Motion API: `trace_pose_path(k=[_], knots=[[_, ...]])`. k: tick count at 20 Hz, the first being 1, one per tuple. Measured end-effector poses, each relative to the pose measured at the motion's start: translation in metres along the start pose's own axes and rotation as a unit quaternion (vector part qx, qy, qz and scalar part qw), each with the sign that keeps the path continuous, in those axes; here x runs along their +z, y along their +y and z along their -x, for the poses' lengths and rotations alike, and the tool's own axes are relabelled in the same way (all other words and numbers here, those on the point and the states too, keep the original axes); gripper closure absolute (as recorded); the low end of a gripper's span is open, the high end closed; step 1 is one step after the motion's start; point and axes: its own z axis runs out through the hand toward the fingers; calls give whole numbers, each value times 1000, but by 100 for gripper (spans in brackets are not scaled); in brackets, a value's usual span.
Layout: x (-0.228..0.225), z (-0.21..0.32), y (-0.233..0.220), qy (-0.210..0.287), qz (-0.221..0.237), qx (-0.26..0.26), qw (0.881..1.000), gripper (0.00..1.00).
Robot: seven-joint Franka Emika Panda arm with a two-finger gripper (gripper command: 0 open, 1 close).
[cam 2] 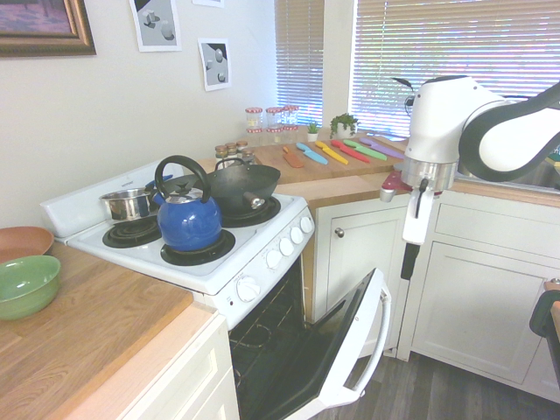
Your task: Close the oven
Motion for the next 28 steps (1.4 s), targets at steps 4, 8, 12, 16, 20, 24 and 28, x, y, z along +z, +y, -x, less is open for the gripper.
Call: trace_pose_path(k=[4, 8, 12, 16, 20, 24, 28], knots=[[1, -5, 1, 1, 3, 11, 1000, 0], [40, -32, 16, -26, 43, 27, 998, 0], [127, -52, 27, -86, 93, 11, 992, 0], [203, -80, 19, -88, 87, -3, 992, 0], [249, -108, 11, -77, 63, 0, 995, 0], [270, -130, 19, -69, 60, 12, 996, 0], [286, -136, 17, -58, 45, 1, 997, 0]])
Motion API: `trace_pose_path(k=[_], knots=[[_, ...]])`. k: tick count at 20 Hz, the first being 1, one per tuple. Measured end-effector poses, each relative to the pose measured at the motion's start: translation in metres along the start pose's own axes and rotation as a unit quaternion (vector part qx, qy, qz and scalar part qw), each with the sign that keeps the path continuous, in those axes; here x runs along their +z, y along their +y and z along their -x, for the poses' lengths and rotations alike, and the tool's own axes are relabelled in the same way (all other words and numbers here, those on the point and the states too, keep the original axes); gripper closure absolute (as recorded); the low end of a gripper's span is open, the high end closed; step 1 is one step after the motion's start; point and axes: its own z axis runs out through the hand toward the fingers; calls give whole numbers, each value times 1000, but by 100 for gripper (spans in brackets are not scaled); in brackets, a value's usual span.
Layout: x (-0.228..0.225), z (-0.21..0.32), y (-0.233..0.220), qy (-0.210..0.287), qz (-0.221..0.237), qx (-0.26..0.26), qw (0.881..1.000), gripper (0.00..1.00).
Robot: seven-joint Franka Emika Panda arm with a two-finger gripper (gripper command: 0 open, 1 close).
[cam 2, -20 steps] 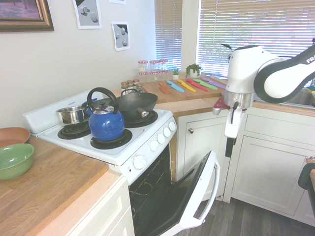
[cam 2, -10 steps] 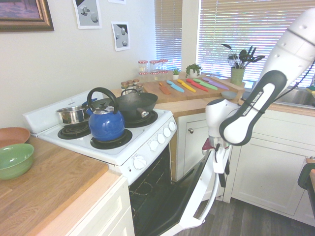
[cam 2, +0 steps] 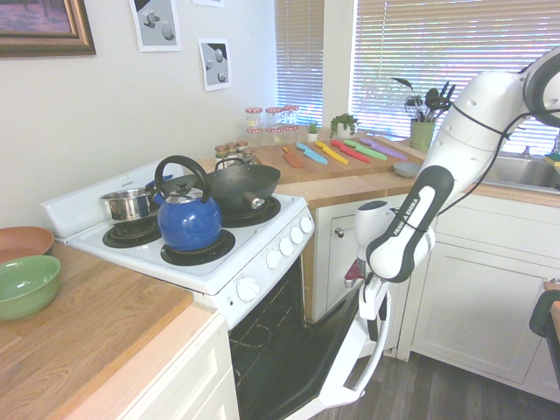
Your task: Close the oven
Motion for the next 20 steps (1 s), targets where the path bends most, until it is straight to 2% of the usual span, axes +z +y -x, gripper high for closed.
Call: trace_pose_path(k=[4, 11, 20], knots=[[1, 4, -15, 17, -29, -19, 999, 0], [-28, 20, -66, 61, -64, -60, 994, 0], [-87, 41, -170, 103, -101, -66, 987, 0]])
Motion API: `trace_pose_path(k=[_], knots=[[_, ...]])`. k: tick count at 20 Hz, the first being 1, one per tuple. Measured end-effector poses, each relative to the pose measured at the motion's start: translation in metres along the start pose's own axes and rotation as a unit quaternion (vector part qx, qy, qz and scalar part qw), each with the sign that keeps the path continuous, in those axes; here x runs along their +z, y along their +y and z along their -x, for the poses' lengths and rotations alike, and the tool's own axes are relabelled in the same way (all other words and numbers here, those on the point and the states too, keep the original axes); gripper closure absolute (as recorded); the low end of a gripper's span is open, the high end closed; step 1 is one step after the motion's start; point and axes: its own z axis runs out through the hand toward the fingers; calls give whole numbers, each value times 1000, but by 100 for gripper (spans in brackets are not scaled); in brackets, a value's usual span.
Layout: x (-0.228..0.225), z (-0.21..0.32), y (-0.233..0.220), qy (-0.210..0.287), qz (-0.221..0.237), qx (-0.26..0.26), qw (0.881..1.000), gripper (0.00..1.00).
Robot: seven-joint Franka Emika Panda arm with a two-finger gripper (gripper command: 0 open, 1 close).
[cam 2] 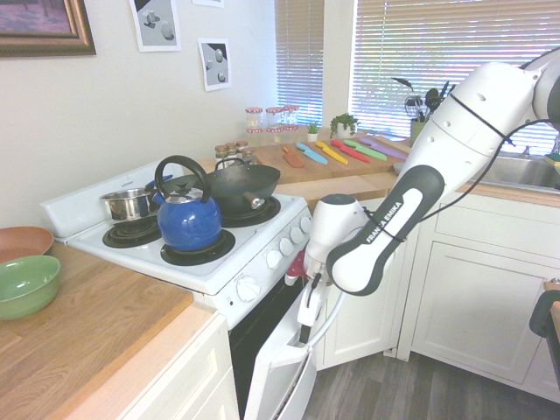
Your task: Close the oven
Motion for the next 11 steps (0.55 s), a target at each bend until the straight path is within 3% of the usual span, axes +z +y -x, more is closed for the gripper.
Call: trace_pose_path(k=[5, 11], knots=[[-40, -21, -15, 15, -7, 13, 1000, 0], [-142, -19, 48, -25, 58, 39, 997, 0]])
